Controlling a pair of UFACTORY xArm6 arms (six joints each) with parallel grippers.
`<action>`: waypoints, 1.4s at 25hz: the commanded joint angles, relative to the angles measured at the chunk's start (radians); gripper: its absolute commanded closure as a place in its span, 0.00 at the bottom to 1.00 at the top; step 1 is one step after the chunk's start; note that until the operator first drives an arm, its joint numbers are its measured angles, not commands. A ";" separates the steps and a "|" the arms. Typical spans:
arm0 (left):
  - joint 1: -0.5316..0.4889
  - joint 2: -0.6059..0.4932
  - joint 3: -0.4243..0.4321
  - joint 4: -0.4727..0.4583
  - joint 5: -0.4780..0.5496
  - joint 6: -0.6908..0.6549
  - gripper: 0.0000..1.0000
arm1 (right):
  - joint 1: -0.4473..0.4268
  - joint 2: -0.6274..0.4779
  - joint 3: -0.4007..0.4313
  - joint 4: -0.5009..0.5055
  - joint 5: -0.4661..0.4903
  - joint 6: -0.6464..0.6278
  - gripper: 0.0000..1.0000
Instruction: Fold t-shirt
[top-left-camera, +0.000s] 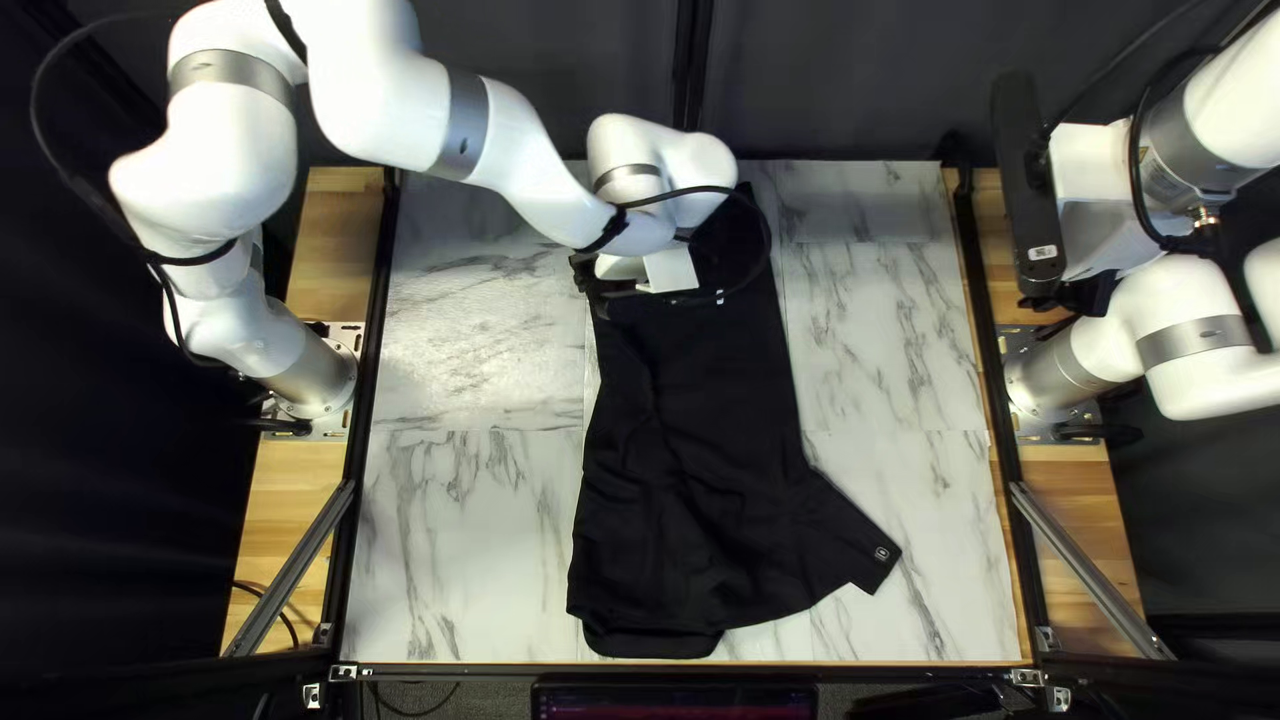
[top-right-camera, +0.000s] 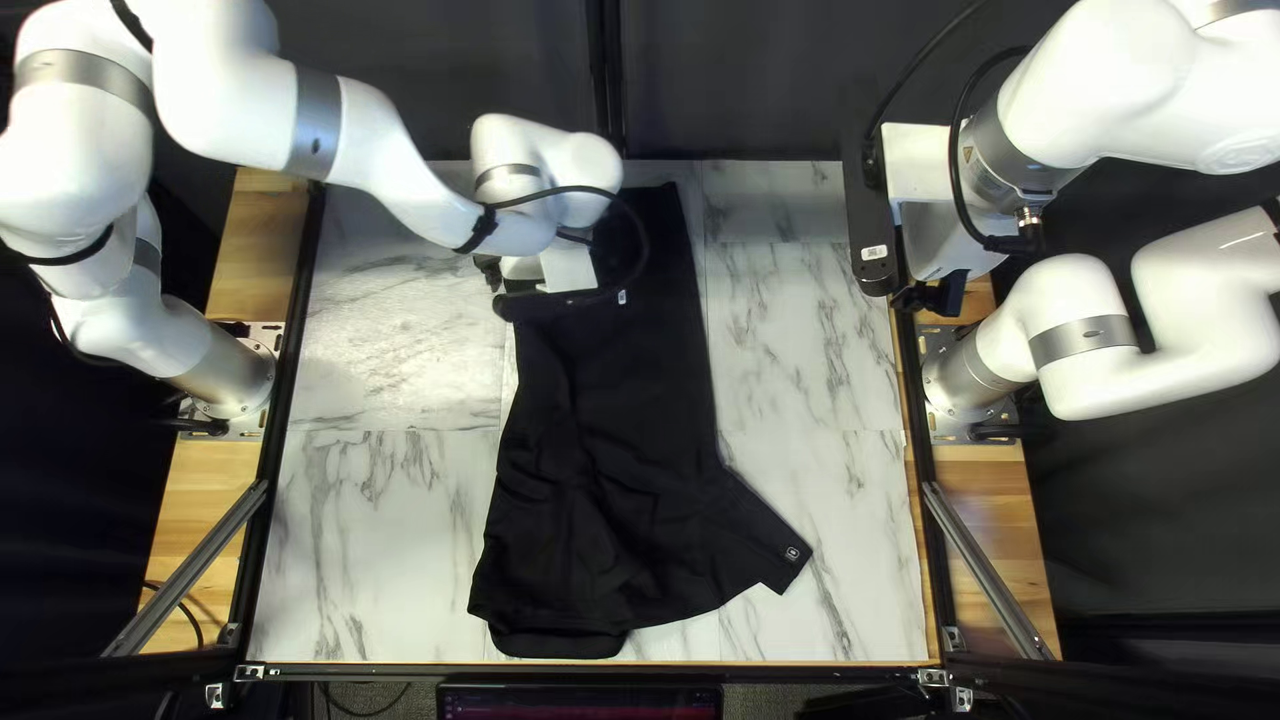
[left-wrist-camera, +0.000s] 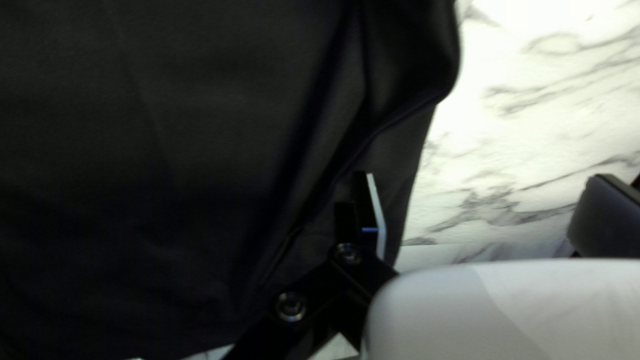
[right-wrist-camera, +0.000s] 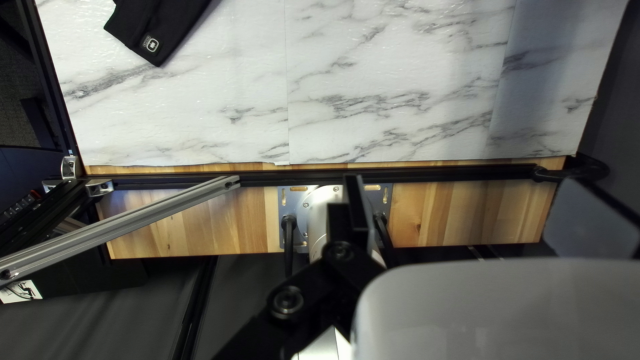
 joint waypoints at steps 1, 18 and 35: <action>0.005 0.013 0.016 0.004 0.010 0.045 0.00 | 0.000 0.000 0.000 0.000 0.000 0.000 0.00; -0.030 -0.003 0.037 0.012 0.000 0.130 0.00 | 0.000 0.000 0.000 0.000 0.000 0.000 0.00; -0.006 0.006 0.064 0.022 -0.034 0.183 0.00 | 0.000 0.000 0.000 0.000 0.000 0.000 0.00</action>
